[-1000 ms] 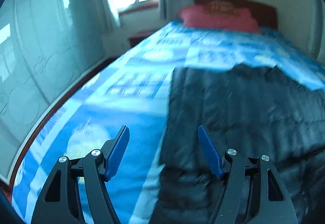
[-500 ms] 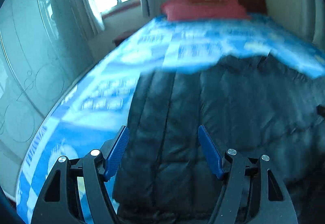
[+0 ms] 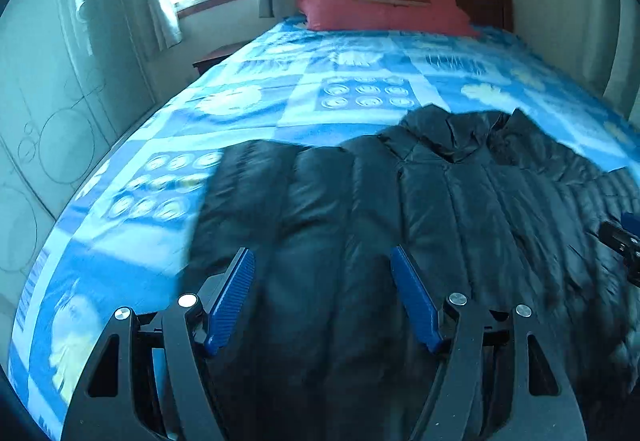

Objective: Fold large clothes

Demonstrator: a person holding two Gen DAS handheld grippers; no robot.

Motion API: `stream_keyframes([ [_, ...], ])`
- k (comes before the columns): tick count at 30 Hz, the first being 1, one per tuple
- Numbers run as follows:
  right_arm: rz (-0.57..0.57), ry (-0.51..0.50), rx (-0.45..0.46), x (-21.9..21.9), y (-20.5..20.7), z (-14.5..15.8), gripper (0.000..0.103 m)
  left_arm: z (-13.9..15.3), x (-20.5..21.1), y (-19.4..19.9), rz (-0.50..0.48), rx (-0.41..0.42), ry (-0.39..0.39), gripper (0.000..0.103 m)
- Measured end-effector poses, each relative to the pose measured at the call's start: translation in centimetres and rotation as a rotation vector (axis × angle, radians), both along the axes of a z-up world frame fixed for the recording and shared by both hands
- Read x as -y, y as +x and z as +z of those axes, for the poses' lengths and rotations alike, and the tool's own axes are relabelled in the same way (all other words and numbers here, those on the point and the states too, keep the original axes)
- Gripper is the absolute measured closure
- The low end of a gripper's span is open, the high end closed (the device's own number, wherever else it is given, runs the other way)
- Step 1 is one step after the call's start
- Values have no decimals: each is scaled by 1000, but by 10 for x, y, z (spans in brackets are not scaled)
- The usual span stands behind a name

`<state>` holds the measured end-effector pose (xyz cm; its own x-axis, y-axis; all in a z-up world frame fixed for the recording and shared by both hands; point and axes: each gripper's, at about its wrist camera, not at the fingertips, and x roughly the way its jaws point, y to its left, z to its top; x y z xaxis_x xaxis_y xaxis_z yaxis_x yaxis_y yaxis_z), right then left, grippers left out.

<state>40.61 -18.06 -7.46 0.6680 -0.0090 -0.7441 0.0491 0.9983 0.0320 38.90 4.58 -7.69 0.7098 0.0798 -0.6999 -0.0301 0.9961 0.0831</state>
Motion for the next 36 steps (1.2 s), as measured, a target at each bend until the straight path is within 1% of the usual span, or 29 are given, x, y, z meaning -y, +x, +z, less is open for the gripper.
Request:
stream_keyframes([
  [2,-10,-10,-2,8,-26,0,30,3,-15,-21,34,20,3,33],
  [4,-36,-37,-38,15,-35,-10,30,-6,-34,-33,76,10,-3,33],
  [5,-50,-50,-67,19,-37,-20,30,-14,-39,-32,86,-19,3,33],
  [6,-49,-19,-76,24,-39,-31,29,-23,-42,-30,88,-56,-4,31],
  [7,-50,-6,-66,26,-39,-36,28,-35,-49,-25,81,-97,-51,31],
  [8,-53,-9,-67,25,-39,-37,28,-42,-52,-21,75,-119,-82,31],
  [9,-56,-23,-70,23,-37,-35,27,-43,-53,-20,75,-124,-87,31],
  [11,-60,-10,-72,24,-40,-26,27,-35,-52,-25,77,-112,-79,31],
  [12,-71,4,-79,28,-48,-18,28,-29,-52,-31,75,-105,-81,31],
  [14,-84,18,-70,36,-76,-2,27,-12,-58,-59,53,-97,-117,31],
  [15,-87,14,-69,40,-93,4,25,-9,-60,-69,44,-96,-122,32],
  [17,-89,8,-74,49,-124,10,24,0,-67,-112,7,-102,-116,32],
  [18,-99,9,-85,56,-148,12,23,1,-68,-126,-7,-107,-112,31],
  [20,-132,24,-135,72,-196,8,23,0,-80,-177,-21,-125,-110,31],
  [21,-147,35,-153,79,-216,5,23,-1,-83,-190,-21,-135,-121,31],
  [23,-192,57,-169,92,-258,0,23,-7,-96,-231,-3,-175,-178,30],
  [25,-249,122,-189,108,-308,-8,25,-14,-108,-269,31,-216,-260,30],
  [26,-264,155,-196,113,-323,-11,26,-17,-111,-282,40,-231,-288,30],
  [27,-285,198,-206,119,-344,-15,33,-22,-116,-301,50,-254,-334,30],
  [28,-302,230,-218,123,-362,-19,37,-26,-117,-312,53,-270,-371,30],
  [29,-310,246,-224,126,-377,-22,38,-30,-119,-324,51,-287,-421,30],
  [30,-315,254,-222,125,-387,-23,40,-32,-119,-335,45,-287,-467,28],
  [31,-315,266,-213,126,-396,-24,40,-31,-118,-345,36,-271,-482,25],
  [32,-310,285,-201,126,-406,-25,40,-31,-115,-352,23,-261,-489,25],
  [35,-297,350,-178,124,-420,-28,40,-31,-104,-365,-20,-270,-536,25],
  [36,-291,357,-172,120,-422,-27,40,-31,-99,-367,-33,-274,-548,25],
])
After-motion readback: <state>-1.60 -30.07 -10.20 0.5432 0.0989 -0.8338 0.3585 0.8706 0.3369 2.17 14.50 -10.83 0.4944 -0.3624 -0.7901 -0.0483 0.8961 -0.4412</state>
